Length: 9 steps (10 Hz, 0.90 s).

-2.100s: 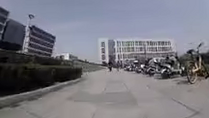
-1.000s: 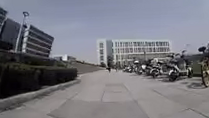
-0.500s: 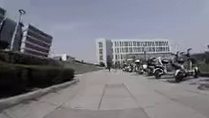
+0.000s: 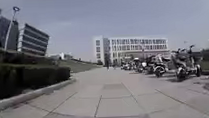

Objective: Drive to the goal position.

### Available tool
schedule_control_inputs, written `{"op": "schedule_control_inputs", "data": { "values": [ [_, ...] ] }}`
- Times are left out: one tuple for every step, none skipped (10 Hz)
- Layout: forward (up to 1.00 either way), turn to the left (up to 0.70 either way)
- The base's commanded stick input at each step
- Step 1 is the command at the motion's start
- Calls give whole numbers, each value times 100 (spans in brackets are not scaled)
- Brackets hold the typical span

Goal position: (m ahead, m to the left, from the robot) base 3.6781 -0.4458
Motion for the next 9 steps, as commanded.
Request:
{"op": "schedule_control_inputs", "data": {
  "values": [
    [50, 0],
    [50, 0],
    [50, 0],
    [50, 0],
    [50, 0],
    [50, 0],
    [50, 0],
    [50, 0],
    [50, 0]
  ]
}}
